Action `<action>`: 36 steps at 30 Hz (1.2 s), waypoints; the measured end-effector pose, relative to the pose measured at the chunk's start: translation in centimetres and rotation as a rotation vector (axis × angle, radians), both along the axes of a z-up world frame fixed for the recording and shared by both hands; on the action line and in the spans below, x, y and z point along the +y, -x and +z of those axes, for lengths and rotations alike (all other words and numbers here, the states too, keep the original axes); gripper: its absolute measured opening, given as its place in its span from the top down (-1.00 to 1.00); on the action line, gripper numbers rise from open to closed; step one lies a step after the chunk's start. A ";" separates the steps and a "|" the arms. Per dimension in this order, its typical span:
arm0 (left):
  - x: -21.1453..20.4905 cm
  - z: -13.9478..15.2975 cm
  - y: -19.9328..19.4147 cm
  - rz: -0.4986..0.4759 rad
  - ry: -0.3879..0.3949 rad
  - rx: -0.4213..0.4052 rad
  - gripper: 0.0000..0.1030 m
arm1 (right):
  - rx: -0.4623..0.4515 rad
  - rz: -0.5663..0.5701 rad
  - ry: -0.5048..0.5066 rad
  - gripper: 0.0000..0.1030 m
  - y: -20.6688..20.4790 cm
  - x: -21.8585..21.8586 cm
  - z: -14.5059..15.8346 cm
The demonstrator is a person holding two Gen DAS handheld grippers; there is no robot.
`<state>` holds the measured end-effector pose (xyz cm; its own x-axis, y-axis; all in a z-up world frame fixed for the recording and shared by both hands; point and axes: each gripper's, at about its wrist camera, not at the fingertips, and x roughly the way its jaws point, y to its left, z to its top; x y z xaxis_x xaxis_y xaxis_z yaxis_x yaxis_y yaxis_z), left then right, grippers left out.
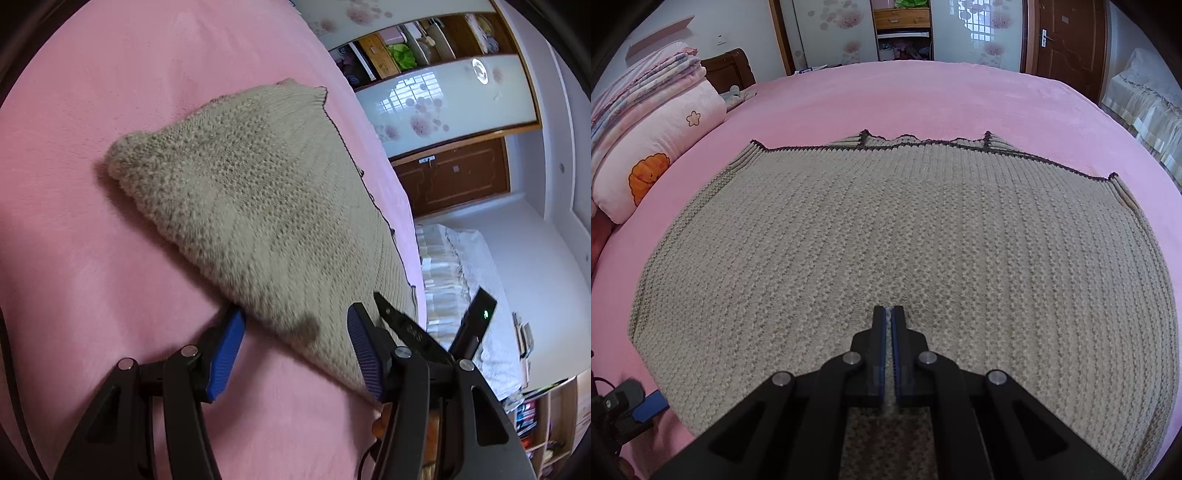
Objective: Fold large clothes
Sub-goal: 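Grasp one side of the folded cardigan with the left gripper and fold it over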
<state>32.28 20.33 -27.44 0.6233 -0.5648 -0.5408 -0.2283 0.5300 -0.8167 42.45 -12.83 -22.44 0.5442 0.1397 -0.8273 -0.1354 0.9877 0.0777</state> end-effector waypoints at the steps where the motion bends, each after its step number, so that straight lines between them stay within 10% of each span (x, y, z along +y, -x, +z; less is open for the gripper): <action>1: 0.0 -0.2 -0.3 0.008 0.013 -0.008 -0.07 | -0.001 0.001 0.000 0.94 0.0 0.0 0.0; 15: 0.4 -0.8 -5.6 0.099 0.025 -0.059 -0.05 | -0.036 -0.010 -0.016 0.94 0.8 -0.1 -0.3; 20: 0.2 -0.1 -6.6 0.069 -0.071 -0.049 0.55 | -0.032 -0.008 -0.026 0.94 0.8 -0.3 -0.1; 30: -5.0 9.1 -6.1 -0.032 -0.558 -0.220 0.79 | -0.086 0.010 -0.077 0.94 4.1 0.0 3.4; 36: -9.8 13.5 -5.9 -0.108 -0.734 -0.316 0.80 | -0.007 0.036 -0.053 0.94 4.2 1.8 0.0</action>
